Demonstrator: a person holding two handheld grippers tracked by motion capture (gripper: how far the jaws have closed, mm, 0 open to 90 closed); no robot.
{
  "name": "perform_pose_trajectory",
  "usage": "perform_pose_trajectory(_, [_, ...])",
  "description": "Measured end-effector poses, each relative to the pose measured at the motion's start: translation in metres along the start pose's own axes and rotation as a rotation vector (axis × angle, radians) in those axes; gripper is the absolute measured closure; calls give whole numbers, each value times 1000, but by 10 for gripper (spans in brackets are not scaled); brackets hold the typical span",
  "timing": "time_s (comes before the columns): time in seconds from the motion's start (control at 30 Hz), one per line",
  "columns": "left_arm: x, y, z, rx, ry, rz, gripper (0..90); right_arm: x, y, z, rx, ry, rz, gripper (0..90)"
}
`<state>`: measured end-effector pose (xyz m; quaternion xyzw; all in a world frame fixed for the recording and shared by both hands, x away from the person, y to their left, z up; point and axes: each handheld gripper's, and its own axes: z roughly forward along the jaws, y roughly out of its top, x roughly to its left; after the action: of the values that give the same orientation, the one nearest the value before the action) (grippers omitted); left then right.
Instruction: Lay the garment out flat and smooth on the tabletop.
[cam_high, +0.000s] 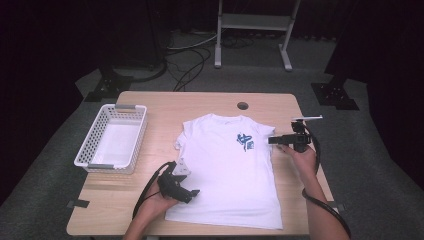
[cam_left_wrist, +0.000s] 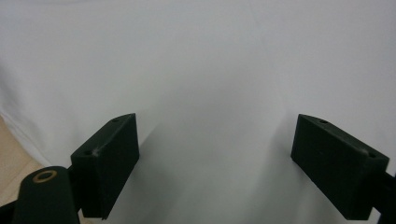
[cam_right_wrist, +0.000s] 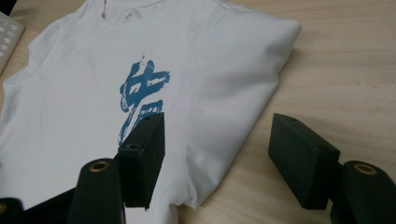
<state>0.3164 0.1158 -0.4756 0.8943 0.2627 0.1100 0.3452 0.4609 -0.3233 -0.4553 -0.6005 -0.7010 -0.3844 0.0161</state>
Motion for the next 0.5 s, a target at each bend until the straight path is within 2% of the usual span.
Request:
perform_pose_trajectory(0.27, [0,0,0,1,2,-3,148,-5,5,8,-6,-13,35,384])
perform_pose_trajectory(0.5, [0,1,0,9,0,0,148,-8,6,13,0,-41,41,464])
